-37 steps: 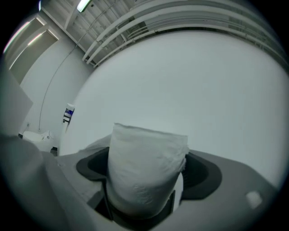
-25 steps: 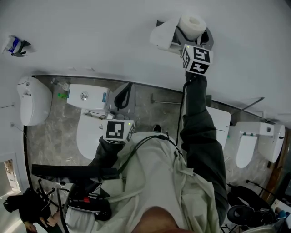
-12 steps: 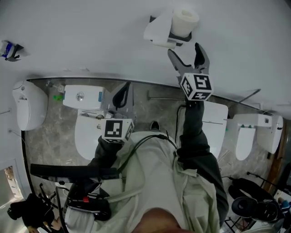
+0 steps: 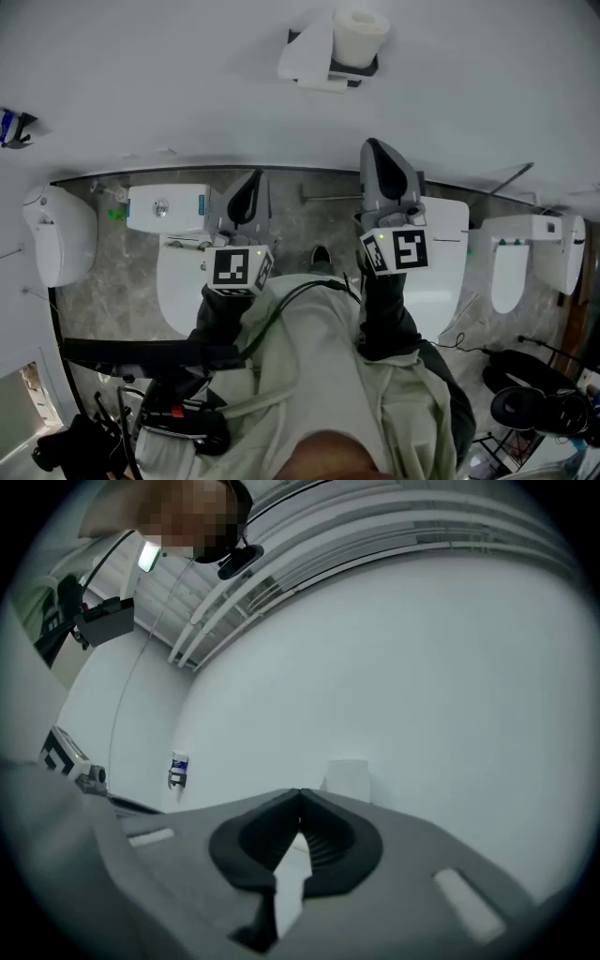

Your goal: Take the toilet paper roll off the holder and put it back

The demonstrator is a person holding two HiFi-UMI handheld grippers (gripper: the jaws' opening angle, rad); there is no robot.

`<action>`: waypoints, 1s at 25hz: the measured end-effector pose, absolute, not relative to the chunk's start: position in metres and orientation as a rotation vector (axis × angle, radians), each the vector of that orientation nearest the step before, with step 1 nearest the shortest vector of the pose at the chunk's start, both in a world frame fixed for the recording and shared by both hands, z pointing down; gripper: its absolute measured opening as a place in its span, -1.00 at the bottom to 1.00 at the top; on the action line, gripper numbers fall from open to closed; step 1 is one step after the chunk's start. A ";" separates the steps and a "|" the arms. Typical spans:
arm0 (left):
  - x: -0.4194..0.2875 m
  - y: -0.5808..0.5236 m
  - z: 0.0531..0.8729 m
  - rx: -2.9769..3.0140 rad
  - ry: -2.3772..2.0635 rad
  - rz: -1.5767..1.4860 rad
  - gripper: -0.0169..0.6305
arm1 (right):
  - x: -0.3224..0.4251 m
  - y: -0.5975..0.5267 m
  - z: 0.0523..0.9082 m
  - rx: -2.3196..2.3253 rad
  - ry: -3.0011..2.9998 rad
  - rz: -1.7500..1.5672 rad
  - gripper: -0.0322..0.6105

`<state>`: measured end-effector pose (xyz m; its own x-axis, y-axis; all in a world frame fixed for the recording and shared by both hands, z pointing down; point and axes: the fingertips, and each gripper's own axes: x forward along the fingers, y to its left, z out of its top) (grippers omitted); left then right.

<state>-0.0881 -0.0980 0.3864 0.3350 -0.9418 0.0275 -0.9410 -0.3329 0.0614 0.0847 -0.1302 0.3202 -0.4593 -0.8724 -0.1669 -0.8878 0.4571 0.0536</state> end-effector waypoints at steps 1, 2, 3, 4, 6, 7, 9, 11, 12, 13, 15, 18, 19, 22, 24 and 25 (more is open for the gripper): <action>-0.086 -0.098 0.387 2.515 -1.767 -0.018 -0.93 | 0.088 -0.127 0.323 -1.586 2.574 0.180 -0.89; -0.085 -0.098 0.388 2.517 -1.760 -0.017 -0.93 | 0.090 -0.125 0.327 -1.603 2.575 0.163 -0.89; -0.083 -0.098 0.388 2.521 -1.752 -0.014 -0.93 | 0.091 -0.123 0.330 -1.613 2.580 0.150 -0.89; -0.082 -0.097 0.389 2.524 -1.746 -0.012 -0.93 | 0.091 -0.122 0.333 -1.617 2.586 0.139 -0.89; -0.080 -0.097 0.389 2.531 -1.738 -0.009 -0.93 | 0.088 -0.120 0.337 -1.620 2.596 0.125 -0.89; -0.080 -0.098 0.389 2.534 -1.736 -0.009 -0.93 | 0.087 -0.119 0.340 -1.623 2.602 0.122 -0.89; -0.079 -0.100 0.389 2.535 -1.738 -0.011 -0.93 | 0.084 -0.119 0.344 -1.629 2.618 0.123 -0.89; -0.080 -0.101 0.387 2.532 -1.741 -0.016 -0.93 | 0.081 -0.118 0.347 -1.627 2.627 0.119 -0.89; -0.081 -0.100 0.386 2.529 -1.743 -0.017 -0.93 | 0.080 -0.117 0.347 -1.624 2.629 0.114 -0.89; -0.082 -0.100 0.386 2.527 -1.744 -0.017 -0.93 | 0.079 -0.116 0.348 -1.621 2.630 0.108 -0.89; -0.085 -0.099 0.388 2.525 -1.749 -0.013 -0.93 | 0.076 -0.115 0.349 -1.617 2.636 0.100 -0.89; -0.089 -0.099 0.389 2.519 -1.759 -0.004 -0.93 | 0.071 -0.115 0.352 -1.605 2.646 0.086 -0.89; -0.090 -0.100 0.390 2.515 -1.762 -0.001 -0.93 | 0.070 -0.116 0.353 -1.601 2.648 0.082 -0.89; -0.093 -0.100 0.392 2.505 -1.767 0.005 -0.93 | 0.066 -0.118 0.356 -1.592 2.656 0.069 -0.89; -0.095 -0.101 0.394 2.500 -1.768 0.013 -0.93 | 0.063 -0.119 0.359 -1.583 2.660 0.059 -0.89; -0.096 -0.100 0.395 2.499 -1.768 0.018 -0.93 | 0.062 -0.119 0.359 -1.580 2.661 0.056 -0.89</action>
<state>-0.0964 -0.1003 0.3947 0.3341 -0.9409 0.0559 -0.9418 -0.3310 0.0585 0.0617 -0.1193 0.3594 -0.4781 -0.8764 -0.0582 -0.8780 0.4786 0.0073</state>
